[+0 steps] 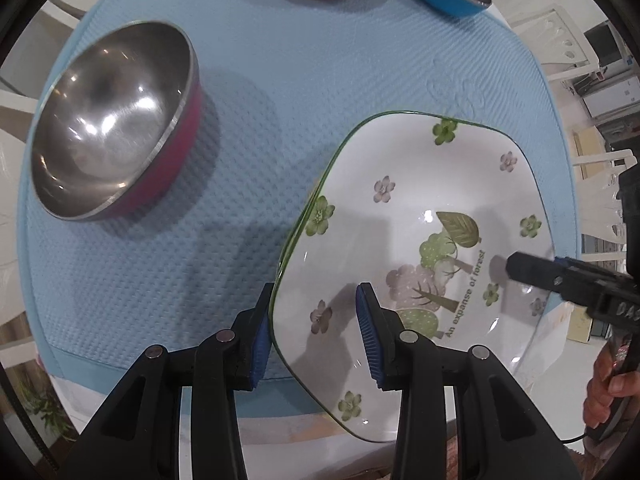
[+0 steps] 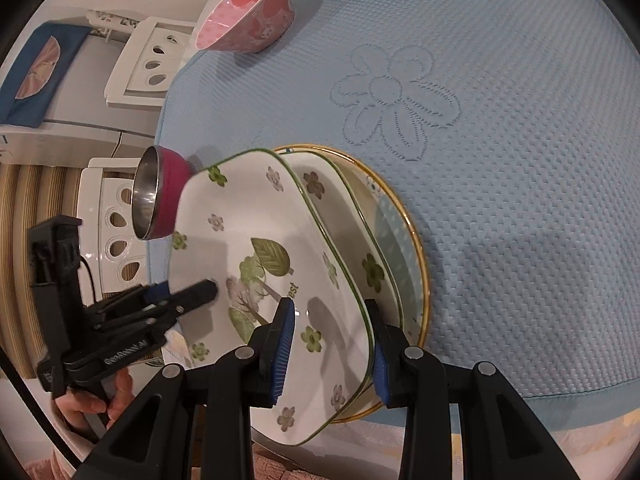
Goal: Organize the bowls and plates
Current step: 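Lower the tree plate onto the stacked plates with both grippers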
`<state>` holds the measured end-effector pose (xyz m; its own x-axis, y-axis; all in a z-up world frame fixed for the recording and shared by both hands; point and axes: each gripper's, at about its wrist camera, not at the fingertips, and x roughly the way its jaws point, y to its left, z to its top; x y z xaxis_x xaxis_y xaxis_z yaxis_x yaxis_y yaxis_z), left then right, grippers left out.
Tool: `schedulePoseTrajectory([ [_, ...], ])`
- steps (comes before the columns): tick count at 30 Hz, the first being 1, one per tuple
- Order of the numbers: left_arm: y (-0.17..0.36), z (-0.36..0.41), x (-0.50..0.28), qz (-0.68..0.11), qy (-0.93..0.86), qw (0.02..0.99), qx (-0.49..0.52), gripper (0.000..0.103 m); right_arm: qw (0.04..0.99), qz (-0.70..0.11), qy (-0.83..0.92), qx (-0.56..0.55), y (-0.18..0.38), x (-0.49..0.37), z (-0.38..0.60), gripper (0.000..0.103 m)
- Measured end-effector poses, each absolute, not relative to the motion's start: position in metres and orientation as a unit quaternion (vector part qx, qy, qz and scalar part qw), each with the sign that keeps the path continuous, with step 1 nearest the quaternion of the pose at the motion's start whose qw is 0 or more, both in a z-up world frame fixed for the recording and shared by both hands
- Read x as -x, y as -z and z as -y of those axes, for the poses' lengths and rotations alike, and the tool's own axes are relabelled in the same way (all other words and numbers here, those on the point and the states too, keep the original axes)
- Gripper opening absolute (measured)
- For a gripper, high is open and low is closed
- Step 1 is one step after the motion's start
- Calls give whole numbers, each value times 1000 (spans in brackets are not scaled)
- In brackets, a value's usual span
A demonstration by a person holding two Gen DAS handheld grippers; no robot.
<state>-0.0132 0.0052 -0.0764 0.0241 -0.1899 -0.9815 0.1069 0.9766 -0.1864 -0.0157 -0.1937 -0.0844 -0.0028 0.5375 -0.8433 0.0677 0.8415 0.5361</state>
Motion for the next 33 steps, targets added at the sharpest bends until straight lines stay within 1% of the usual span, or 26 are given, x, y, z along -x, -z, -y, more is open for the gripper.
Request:
schedulePoseTrajectory([
  [13,86,5,11,-692,100,714,39,35,658,-694,-171,-238,83,13,211,34],
  [15,88,0,16,-691,98,715,40,35,656,-695,-171,-240,81,12,211,36],
  [18,90,0,15,-692,99,714,39,35,652,-700,-174,-235,79,12,210,42],
  [20,91,1,15,-693,99,713,42,35,651,-703,-176,-228,76,11,208,48],
  [30,93,-4,12,-694,100,712,42,36,652,-712,-156,-209,69,11,205,48],
  [33,92,-4,12,-694,101,711,39,36,654,-711,-154,-208,67,11,209,50],
])
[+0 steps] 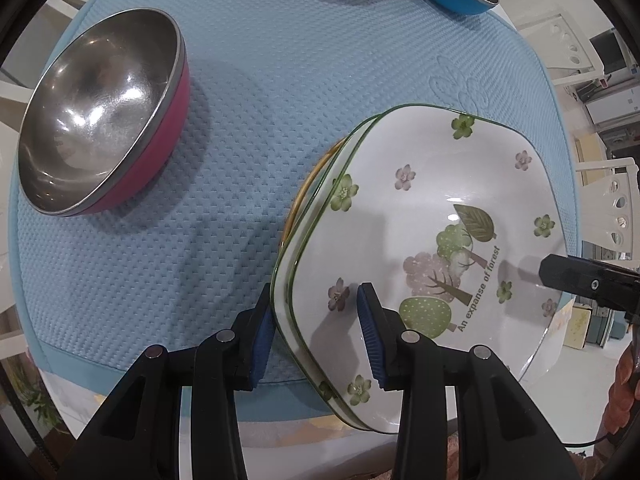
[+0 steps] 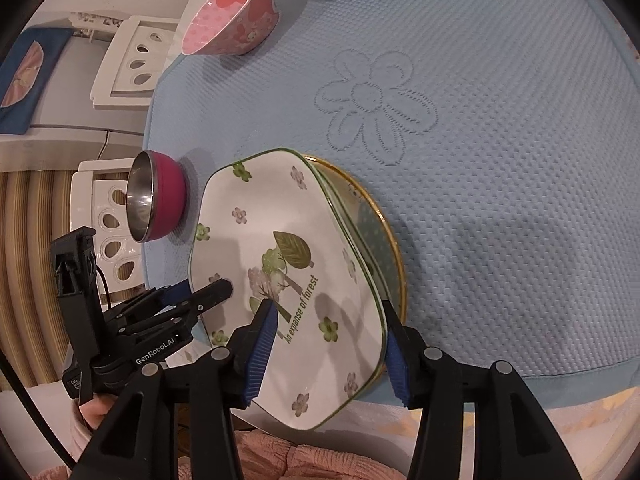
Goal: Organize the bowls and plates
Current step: 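Lower the tree plate onto the stacked plates with both grippers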
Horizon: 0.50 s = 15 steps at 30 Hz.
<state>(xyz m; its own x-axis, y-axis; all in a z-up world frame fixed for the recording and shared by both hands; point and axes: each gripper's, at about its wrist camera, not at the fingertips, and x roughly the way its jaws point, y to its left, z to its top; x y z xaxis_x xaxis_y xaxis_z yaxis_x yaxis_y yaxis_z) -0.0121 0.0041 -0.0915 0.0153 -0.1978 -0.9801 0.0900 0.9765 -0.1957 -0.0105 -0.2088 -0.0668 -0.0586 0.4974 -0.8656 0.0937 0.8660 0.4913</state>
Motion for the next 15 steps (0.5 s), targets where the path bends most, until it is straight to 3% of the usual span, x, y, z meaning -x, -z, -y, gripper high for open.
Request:
schedulePoseTrajectory([
  [15,96,-2,13,-695,103,710,38,36,651,-715,-148,-208,68,9,213,52],
])
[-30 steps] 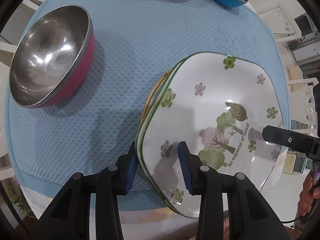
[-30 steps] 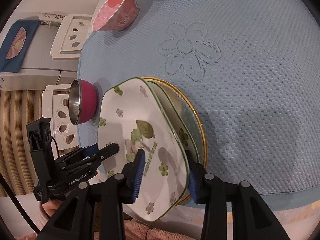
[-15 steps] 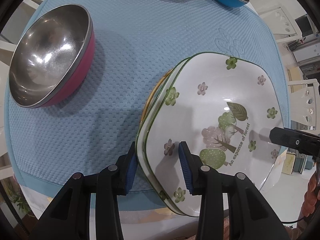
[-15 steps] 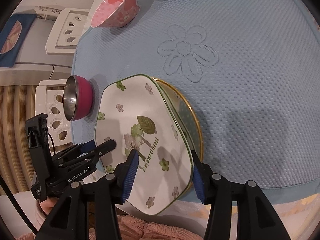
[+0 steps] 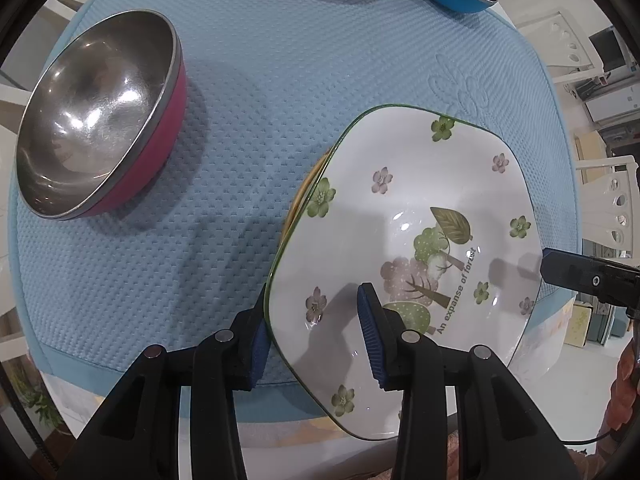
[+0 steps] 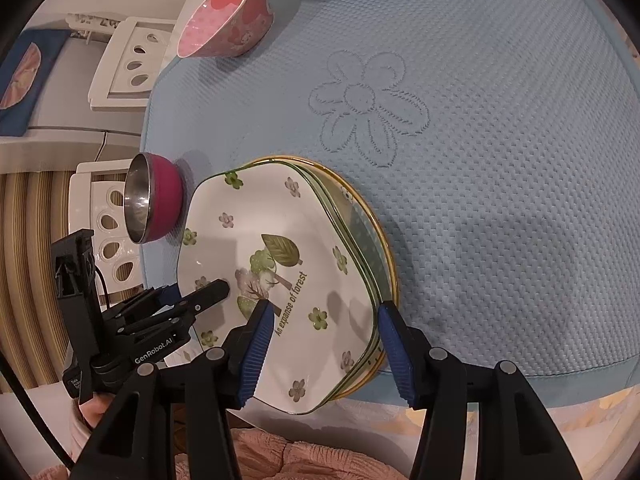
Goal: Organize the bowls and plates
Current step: 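Lower the tree plate onto the stacked plates with both grippers, then open both grippers to release the tree plate on the stack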
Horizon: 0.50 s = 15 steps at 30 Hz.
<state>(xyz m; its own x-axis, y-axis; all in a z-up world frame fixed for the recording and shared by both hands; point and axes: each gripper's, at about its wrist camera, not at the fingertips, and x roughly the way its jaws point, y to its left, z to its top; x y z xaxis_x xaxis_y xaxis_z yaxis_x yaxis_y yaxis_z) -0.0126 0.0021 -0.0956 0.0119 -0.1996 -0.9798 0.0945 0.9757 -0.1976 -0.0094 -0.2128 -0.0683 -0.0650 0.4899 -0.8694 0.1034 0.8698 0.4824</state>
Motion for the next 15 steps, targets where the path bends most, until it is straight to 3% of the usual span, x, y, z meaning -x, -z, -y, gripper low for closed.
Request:
schedulePoseTrajectory([
  [15,92,-3,12,-699,104,706,38,39,650,-717,-132,-213,70,8,222,52],
])
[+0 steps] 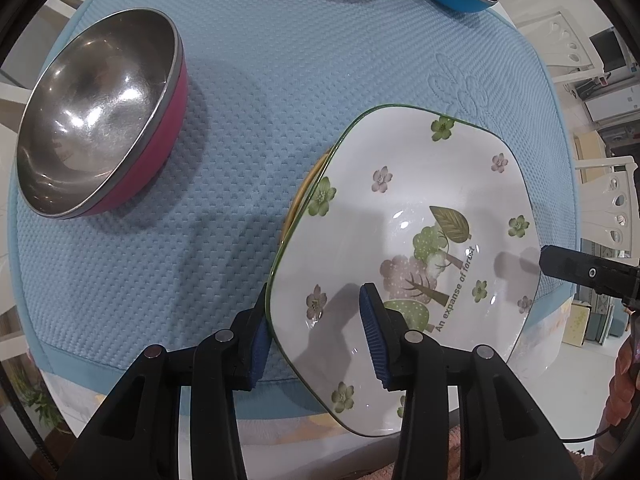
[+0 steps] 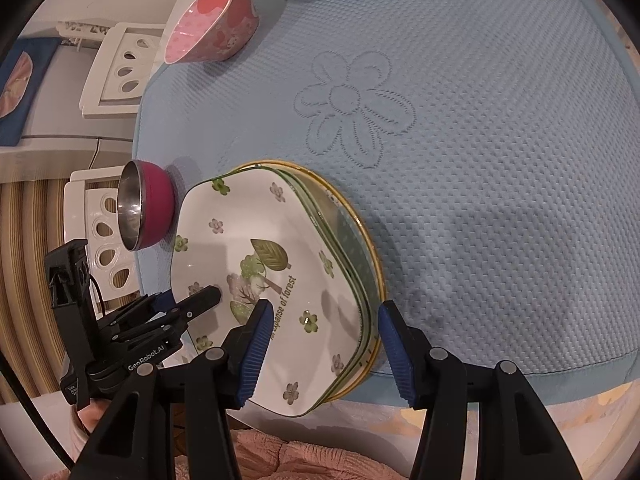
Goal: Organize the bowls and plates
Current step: 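Open both grippers to release the tree plate on the stack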
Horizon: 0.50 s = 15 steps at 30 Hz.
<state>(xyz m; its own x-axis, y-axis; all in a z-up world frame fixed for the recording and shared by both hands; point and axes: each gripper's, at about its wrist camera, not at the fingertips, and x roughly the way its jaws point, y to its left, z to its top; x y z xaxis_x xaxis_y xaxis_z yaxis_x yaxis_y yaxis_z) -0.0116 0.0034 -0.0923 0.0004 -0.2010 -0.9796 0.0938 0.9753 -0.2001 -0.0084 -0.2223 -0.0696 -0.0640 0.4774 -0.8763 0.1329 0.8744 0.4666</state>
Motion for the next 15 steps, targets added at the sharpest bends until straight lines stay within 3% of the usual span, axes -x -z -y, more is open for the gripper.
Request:
schedulePoseTrajectory([
  [11,80,-16,8,-705,89,703,40,44,659,-708,-112,-227,60,9,246,53],
  [15,71,-22,9,-702,83,707,40,55,663,-705,-108,-227,56,7,251,54],
])
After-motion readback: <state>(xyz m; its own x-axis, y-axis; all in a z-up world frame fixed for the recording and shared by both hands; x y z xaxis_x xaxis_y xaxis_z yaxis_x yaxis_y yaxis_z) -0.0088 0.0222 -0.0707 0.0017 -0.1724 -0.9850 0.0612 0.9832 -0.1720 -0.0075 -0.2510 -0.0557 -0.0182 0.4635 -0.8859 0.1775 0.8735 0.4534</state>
